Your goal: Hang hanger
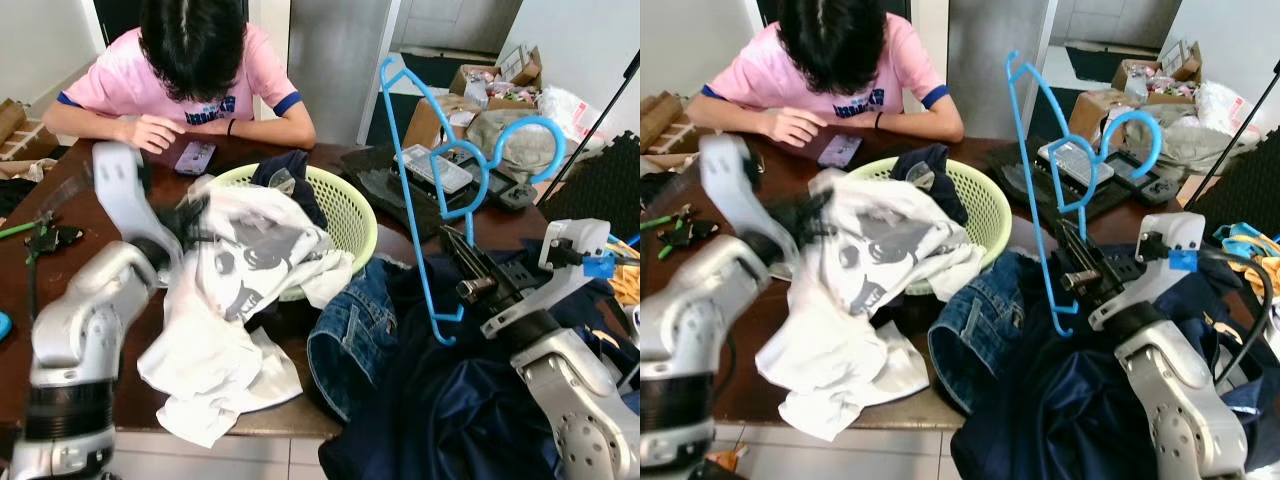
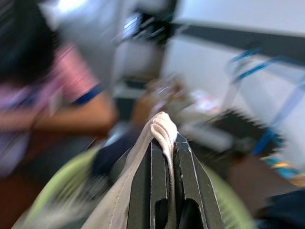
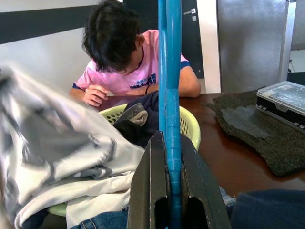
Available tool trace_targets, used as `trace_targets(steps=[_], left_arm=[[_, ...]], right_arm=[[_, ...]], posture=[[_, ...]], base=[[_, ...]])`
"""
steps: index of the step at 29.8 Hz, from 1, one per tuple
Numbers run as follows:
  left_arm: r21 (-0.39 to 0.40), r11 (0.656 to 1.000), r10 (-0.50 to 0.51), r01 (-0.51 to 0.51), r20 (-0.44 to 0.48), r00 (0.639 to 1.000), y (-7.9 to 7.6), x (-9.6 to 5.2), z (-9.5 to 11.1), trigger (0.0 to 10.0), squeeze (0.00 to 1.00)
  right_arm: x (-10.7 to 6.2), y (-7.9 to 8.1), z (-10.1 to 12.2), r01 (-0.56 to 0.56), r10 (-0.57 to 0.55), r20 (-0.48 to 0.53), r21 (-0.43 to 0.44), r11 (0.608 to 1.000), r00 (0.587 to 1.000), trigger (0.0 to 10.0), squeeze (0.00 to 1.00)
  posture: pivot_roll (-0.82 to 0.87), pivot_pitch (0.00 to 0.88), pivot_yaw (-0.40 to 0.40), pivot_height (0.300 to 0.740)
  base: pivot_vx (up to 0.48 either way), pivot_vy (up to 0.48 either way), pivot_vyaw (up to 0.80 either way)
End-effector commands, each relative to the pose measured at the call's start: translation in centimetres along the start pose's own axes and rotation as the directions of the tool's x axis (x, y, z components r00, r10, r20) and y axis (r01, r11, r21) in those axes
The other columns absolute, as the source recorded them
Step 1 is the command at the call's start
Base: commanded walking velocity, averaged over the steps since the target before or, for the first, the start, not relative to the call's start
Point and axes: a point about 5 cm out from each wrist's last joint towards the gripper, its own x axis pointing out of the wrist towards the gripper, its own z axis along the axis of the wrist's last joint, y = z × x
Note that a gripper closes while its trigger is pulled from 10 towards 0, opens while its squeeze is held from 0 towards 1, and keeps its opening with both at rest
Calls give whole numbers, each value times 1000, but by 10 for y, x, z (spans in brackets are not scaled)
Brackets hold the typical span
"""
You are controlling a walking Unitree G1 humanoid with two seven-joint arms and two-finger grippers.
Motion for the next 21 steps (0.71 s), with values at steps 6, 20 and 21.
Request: trace_targets(steps=[6, 20, 21], left_arm=[[-45, 939, -336, 341, 96, 937, -41, 7, 30, 0, 0], [92, 892, -363, 443, -439, 822, -55, -18, -84, 9490, 0], [92, 892, -363, 443, -439, 822, -55, -18, -84, 9490, 0]], right_arm=[[0, 0, 2, 3, -3, 5, -18, 1000, 1000, 10000, 0], [-1, -1, 3, 9, -9, 0, -24, 1000, 1000, 10000, 0], [-1, -1, 3, 9, -9, 0, -24, 1000, 1000, 10000, 0]], posture=[[45, 87, -57, 740], [38, 97, -59, 740], [38, 97, -59, 740]], base=[[0, 0, 0], [0, 0, 0], [0, 0, 0]])
